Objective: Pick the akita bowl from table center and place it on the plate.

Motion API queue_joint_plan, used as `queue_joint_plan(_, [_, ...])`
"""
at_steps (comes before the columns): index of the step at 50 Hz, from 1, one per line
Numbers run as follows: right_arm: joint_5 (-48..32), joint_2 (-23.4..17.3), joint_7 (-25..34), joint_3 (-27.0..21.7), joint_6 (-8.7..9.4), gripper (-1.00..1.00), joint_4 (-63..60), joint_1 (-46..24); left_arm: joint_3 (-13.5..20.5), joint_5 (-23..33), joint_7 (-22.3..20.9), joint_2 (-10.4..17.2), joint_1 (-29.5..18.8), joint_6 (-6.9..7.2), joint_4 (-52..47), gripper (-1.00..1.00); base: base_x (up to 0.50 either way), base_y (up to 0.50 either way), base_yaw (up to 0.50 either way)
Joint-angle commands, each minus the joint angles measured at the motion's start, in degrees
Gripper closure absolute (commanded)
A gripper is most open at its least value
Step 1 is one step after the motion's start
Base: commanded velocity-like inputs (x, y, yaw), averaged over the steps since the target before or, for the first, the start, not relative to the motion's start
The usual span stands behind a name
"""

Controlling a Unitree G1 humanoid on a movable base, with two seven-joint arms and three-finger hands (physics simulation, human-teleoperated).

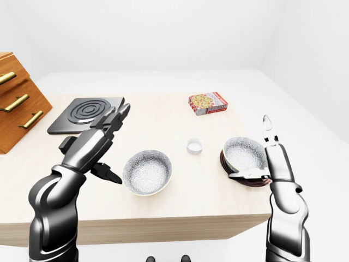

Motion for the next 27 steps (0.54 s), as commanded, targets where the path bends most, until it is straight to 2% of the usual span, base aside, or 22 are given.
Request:
queue_joint_plan(1, [4.8,8.0,4.1,5.6,0.0,-1.0,-21.4,-1.7,4.1,-9.5,5.3,2.0,-5.8,0.0,6.2,-1.0,0.0,0.0,0.0])
queue_joint_plan(5, [7.0,8.0,1.4,9.0,0.0,-1.0,-21.8,-3.7,4.2,-13.6,8.7,3.9,-7.3,0.0,9.6,-1.0,0.0,0.0,0.0])
queue_joint_plan(7, [8.4,8.1,1.8,8.5,0.0,-1.0,-22.7,-1.3,4.5,-15.6,10.0,4.5,-8.0,0.0,11.9,-1.0,0.0,0.0,0.0])
queue_joint_plan(8, [7.0,8.2,-0.1,11.0,0.0,-1.0,-20.2,-3.5,4.5,-16.2,10.9,4.7,-8.1,0.0,12.6,-1.0,0.0,0.0,0.0])
queue_joint_plan(10, [7.6,8.4,-1.1,12.3,0.0,-1.0,-19.6,-4.7,4.6,-17.4,12.0,4.8,-8.1,0.0,13.2,-1.0,0.0,0.0,0.0])
queue_joint_plan(16, [9.5,8.9,-2.4,14.0,0.0,-1.0,-20.3,-4.3,3.7,-19.1,13.1,3.6,-3.9,0.0,8.3,-1.0,0.0,0.0,0.0])
queue_joint_plan(18, [10.8,9.1,-1.3,12.7,0.0,-1.0,-22.4,-1.4,3.4,-19.0,13.0,3.3,-3.0,0.0,6.7,-1.0,0.0,0.0,0.0])
queue_joint_plan(27, [11.9,10.1,-1.1,12.0,0.0,-1.0,-21.3,0.7,2.9,-19.8,13.6,1.9,0.2,0.0,3.3,-1.0,0.0,0.0,0.0])
